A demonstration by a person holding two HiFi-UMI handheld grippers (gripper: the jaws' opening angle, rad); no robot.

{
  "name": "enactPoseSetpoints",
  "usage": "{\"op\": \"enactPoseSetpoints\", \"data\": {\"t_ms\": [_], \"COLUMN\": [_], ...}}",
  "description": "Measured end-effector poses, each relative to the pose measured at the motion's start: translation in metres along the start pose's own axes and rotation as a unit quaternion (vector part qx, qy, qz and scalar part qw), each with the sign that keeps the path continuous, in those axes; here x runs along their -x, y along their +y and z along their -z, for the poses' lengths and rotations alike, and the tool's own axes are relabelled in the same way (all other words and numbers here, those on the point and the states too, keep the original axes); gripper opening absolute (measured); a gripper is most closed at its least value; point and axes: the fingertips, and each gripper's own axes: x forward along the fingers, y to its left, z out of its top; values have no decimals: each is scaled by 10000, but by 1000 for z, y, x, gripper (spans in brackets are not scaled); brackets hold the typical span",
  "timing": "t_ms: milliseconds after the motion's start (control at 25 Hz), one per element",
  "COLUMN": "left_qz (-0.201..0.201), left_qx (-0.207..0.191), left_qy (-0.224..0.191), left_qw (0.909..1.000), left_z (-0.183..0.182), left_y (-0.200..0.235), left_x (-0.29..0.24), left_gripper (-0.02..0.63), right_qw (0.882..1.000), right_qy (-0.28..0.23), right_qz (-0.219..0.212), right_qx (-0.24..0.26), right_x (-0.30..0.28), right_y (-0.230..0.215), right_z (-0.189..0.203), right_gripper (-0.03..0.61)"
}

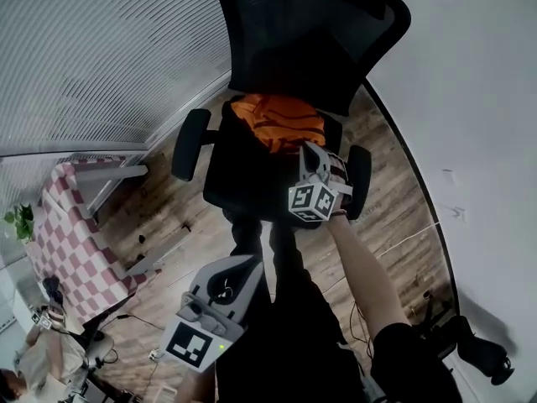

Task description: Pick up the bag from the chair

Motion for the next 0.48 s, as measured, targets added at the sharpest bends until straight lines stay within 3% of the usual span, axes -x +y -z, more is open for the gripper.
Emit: {"op": "enactPoseSetpoints", "data": {"t_ms": [480], "left_qz": [-379], "left_qx": [-86], "left_qy": [-344], "left_qw": [9987], "left_z": [-8], "left_y": [-10], "left_x": [36], "left_gripper": [32], "right_qw": [9981], "right_qy": [-546], "right_qz": [101], "right_qx": [-261], "right_x": [58], "right_y": [-17], "right_z": [-52], "right_gripper": [23]}}
